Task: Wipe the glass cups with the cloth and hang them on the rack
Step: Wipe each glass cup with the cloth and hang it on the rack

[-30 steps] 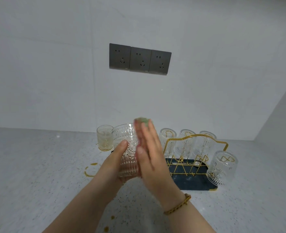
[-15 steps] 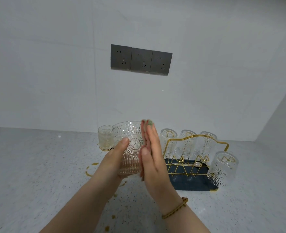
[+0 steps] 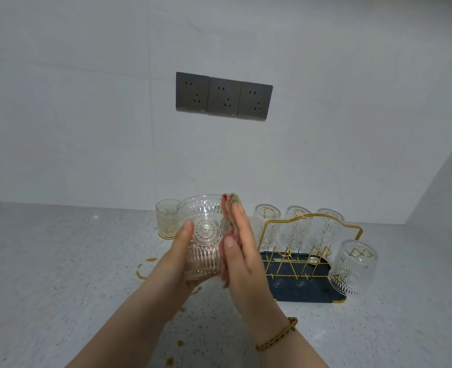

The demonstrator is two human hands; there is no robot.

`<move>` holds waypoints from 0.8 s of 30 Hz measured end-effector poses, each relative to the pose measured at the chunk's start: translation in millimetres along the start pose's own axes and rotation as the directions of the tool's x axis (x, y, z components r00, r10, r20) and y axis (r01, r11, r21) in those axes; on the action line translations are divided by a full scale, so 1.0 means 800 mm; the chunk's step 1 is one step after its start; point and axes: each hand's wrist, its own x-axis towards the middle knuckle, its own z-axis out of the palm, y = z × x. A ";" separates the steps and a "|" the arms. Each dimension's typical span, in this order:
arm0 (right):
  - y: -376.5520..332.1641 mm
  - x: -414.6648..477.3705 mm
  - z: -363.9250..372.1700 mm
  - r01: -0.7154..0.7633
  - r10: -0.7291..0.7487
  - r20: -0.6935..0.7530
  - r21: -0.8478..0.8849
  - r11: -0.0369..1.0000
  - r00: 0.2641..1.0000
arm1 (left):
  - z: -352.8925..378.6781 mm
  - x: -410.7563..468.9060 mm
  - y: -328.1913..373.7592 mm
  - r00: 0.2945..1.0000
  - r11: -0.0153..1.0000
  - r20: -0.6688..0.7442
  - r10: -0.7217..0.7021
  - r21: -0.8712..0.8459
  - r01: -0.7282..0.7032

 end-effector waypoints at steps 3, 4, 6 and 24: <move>0.003 -0.002 -0.008 -0.133 0.128 0.038 0.188 0.973 0.991 | 0.004 0.001 0.002 0.999 0.997 -0.042 0.004 0.074 -0.001; 0.008 -0.006 -0.008 -0.135 0.136 0.012 0.195 0.972 0.991 | 0.002 0.004 0.001 0.997 0.994 -0.076 0.000 0.110 0.009; 0.010 -0.011 -0.006 -0.127 0.143 -0.061 0.210 0.969 0.988 | 0.001 0.010 0.001 0.991 0.989 -0.130 -0.030 0.142 0.049; -0.005 0.003 -0.002 -0.053 0.053 -0.017 0.023 0.998 0.998 | 0.004 0.009 -0.006 0.997 0.997 -0.066 0.043 0.069 -0.038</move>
